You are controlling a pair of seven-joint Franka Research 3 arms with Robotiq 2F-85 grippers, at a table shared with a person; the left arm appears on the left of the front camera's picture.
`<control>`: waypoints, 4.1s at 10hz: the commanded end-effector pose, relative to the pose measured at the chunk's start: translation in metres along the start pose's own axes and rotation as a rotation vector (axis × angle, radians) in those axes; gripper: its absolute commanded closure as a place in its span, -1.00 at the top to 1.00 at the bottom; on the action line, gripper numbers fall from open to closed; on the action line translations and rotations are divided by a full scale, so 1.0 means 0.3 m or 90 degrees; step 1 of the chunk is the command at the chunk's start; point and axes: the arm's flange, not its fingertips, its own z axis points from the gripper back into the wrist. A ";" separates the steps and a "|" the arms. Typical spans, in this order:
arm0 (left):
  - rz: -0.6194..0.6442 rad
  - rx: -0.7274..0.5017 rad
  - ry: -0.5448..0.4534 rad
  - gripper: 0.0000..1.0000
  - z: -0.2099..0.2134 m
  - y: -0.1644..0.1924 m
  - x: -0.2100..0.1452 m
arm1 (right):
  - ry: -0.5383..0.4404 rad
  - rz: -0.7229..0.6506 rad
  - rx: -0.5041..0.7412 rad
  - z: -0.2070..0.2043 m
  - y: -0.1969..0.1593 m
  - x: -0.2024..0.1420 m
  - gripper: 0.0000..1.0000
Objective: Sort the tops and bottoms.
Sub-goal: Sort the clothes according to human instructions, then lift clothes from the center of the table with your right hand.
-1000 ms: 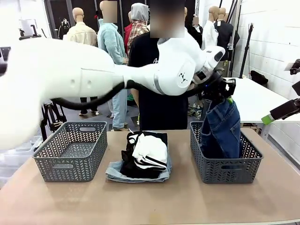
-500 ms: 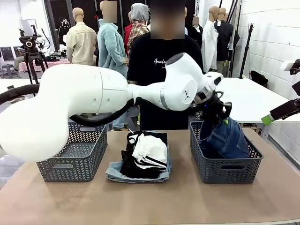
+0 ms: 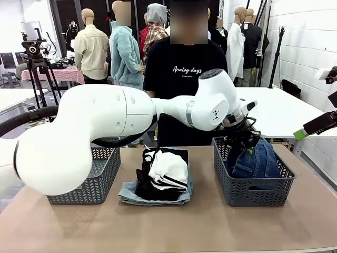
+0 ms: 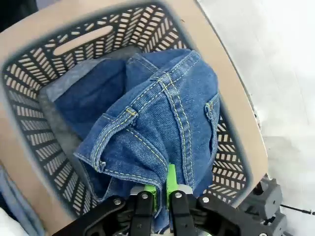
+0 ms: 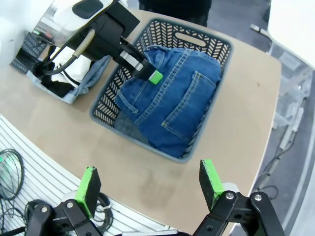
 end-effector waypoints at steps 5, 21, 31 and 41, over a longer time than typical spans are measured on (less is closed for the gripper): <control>0.031 0.035 -0.017 -0.09 0.074 -0.060 0.091 | 0.005 0.001 0.001 -0.002 -0.003 -0.004 1.00; 0.037 0.046 -0.003 1.00 0.206 -0.044 0.068 | 0.005 0.001 0.001 -0.002 -0.003 -0.004 1.00; 0.037 0.046 -0.003 1.00 0.206 -0.044 0.068 | 0.005 0.001 0.001 -0.002 -0.003 -0.004 1.00; -0.073 0.079 -0.008 1.00 0.493 0.036 -0.055 | 0.005 0.001 0.001 -0.002 -0.003 -0.004 1.00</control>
